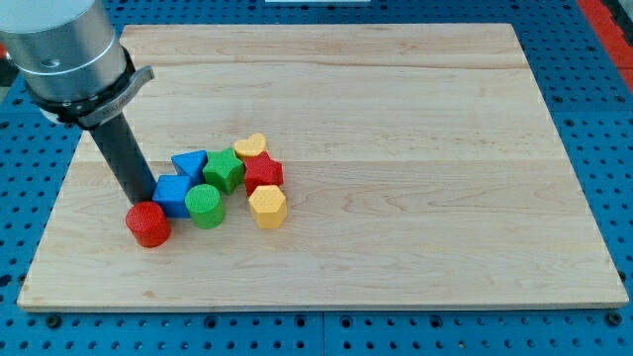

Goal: Push the red circle into the green circle

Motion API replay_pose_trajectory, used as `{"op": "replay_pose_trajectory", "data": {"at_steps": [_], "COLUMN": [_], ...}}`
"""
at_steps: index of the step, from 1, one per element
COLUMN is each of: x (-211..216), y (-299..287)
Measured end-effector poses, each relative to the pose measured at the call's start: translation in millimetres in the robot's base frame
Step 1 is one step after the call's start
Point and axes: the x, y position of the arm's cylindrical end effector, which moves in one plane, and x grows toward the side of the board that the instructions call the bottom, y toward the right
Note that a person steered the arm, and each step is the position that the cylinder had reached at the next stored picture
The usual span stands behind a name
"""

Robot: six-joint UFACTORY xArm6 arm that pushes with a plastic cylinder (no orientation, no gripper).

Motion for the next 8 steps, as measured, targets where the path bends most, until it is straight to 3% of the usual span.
{"op": "replay_pose_trajectory", "data": {"at_steps": [4, 6, 7, 8], "x": [6, 10, 49, 54], "y": [22, -77, -67, -37]}}
